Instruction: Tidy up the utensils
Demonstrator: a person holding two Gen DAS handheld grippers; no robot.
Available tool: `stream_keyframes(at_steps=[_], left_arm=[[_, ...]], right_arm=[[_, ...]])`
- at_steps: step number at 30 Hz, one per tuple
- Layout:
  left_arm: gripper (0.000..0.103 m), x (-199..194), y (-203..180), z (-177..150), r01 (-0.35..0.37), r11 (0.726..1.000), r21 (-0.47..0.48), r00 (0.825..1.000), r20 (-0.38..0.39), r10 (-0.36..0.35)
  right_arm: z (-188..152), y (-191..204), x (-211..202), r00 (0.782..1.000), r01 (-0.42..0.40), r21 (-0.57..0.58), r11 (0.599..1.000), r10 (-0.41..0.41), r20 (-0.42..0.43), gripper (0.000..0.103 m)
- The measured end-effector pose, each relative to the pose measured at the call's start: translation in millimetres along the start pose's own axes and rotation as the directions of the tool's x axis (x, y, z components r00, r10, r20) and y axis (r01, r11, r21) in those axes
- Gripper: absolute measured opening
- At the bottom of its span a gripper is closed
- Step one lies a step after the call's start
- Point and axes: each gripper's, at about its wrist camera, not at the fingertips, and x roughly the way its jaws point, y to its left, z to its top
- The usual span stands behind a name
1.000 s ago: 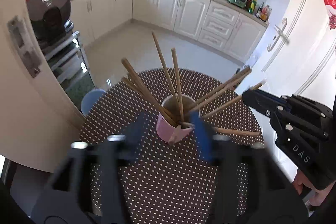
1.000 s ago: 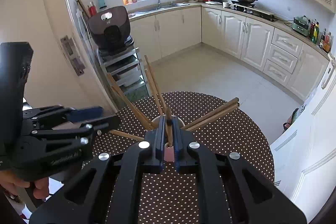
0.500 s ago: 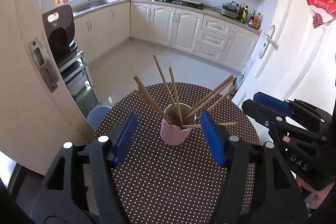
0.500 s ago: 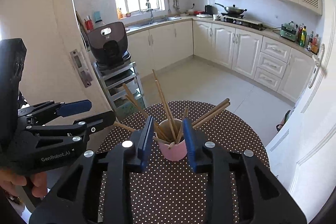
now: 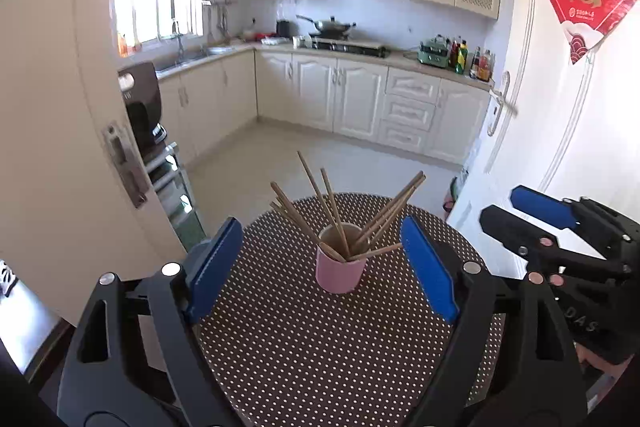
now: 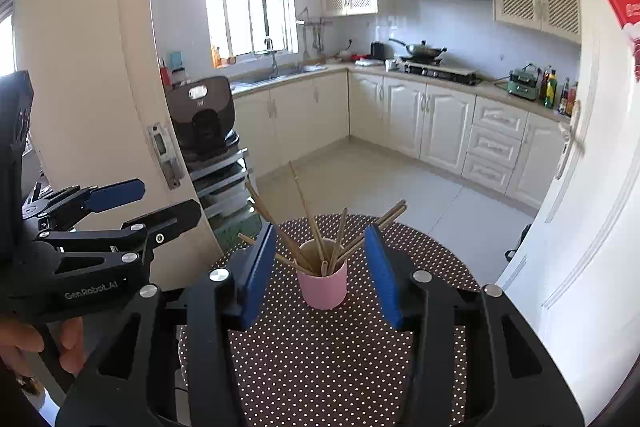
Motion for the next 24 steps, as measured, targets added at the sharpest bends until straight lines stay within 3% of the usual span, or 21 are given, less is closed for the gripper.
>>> stream_keyframes(at_steps=[14,24], left_arm=[[0.09,-36.7,-18.5,-2.7,-0.016,1.0,-0.011,0.993,0.115,0.017],[0.091,-49.0,-31.0,-5.4,-0.051,0.998,-0.032,0.983,0.177,0.056]], right_arm=[[-6.2,-10.9,-38.0,0.991,0.036,-0.037,0.999,-0.031,0.133,0.068],[-11.9,-32.1,-43.3,0.985,0.021,0.007,1.0,-0.022,0.17,0.076]])
